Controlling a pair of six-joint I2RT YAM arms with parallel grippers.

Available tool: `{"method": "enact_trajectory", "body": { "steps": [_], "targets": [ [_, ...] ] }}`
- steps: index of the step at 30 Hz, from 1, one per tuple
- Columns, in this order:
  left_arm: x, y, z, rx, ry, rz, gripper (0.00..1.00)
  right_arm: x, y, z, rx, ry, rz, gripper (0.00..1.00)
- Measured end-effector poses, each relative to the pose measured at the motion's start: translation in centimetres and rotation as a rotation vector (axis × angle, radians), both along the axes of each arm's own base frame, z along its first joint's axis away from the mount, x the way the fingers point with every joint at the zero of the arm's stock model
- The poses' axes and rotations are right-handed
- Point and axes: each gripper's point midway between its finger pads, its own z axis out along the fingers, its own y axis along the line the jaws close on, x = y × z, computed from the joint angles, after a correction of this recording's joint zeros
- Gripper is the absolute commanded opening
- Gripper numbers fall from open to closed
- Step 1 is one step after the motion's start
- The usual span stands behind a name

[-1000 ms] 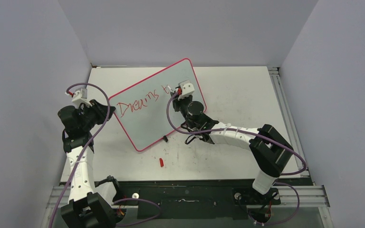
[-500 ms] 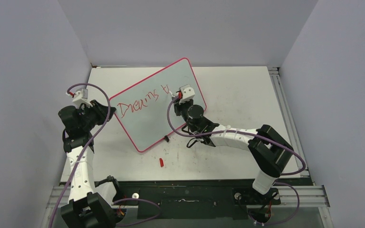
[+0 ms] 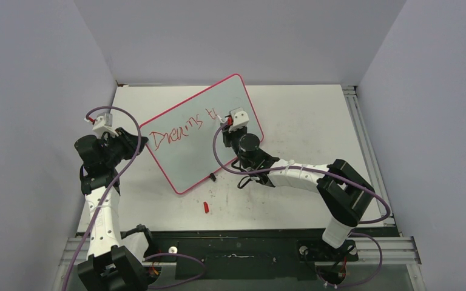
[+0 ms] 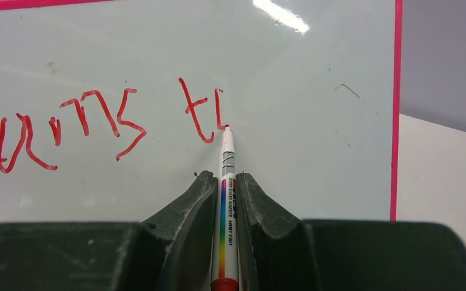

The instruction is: Write a sentence on the whiteboard

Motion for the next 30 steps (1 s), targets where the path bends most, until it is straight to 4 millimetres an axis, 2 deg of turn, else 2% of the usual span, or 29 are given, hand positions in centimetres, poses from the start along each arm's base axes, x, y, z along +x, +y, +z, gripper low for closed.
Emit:
{"method": "enact_trajectory", "body": {
  "steps": [15,30],
  "targets": [
    [0.0,0.0,0.0,0.003,-0.001,-0.001,0.18,0.7,0.6,2.5,0.02,-0.039,0.0,0.05],
    [0.0,0.0,0.0,0.005,-0.001,-0.002,0.18,1.0,0.6,1.5,0.004,-0.026,-0.005,0.05]
  ]
}}
